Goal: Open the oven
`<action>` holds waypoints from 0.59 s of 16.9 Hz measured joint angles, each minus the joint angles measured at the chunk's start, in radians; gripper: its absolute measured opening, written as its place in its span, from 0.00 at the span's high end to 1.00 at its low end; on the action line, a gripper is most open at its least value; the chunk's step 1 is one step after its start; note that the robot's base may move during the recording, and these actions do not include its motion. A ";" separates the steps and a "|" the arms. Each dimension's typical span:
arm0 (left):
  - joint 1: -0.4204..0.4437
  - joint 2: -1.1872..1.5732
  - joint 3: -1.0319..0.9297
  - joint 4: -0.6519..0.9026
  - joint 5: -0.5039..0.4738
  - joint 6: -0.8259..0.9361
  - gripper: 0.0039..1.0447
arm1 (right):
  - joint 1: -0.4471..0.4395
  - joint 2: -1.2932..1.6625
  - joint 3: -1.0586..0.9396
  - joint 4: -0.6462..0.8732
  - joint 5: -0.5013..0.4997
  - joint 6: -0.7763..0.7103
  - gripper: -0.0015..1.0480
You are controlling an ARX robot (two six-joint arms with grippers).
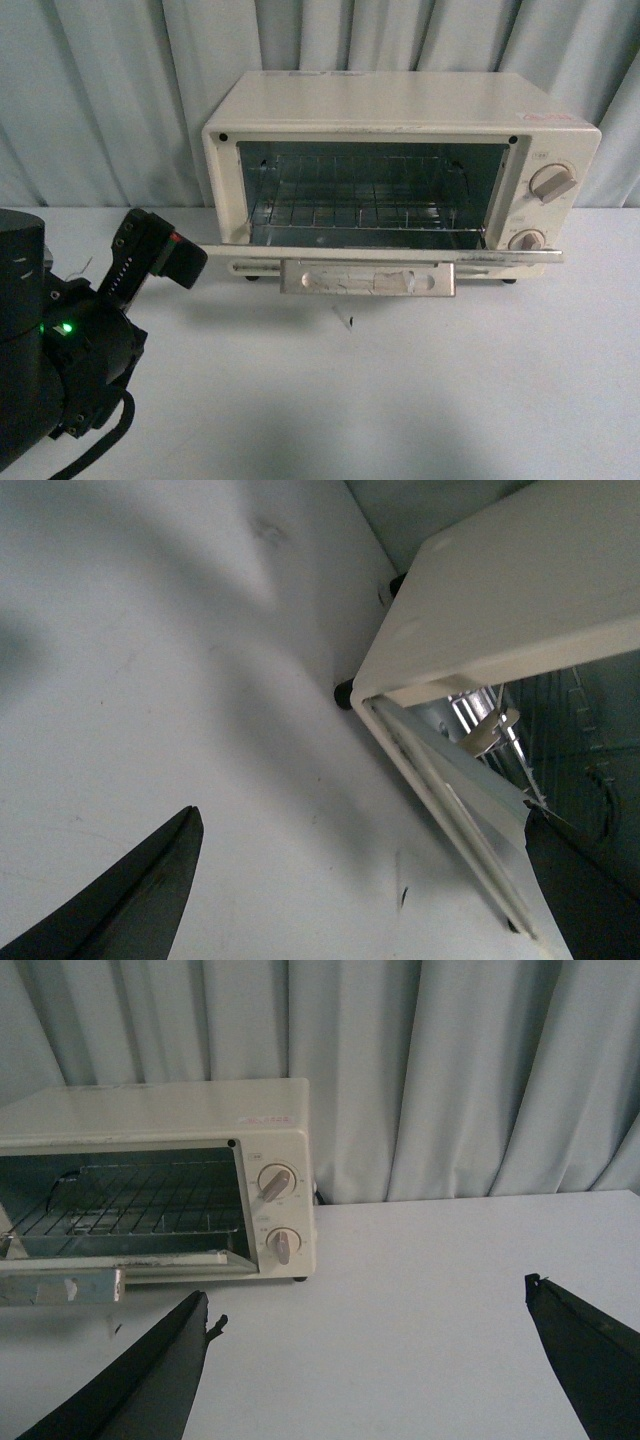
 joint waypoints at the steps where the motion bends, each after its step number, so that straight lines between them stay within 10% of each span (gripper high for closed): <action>1: 0.008 -0.009 0.000 -0.003 -0.002 0.000 0.06 | 0.000 0.000 0.000 0.000 0.000 0.000 0.06; 10: 0.052 -0.091 0.000 -0.012 -0.007 0.024 0.06 | 0.000 0.000 0.000 0.000 0.000 0.000 0.06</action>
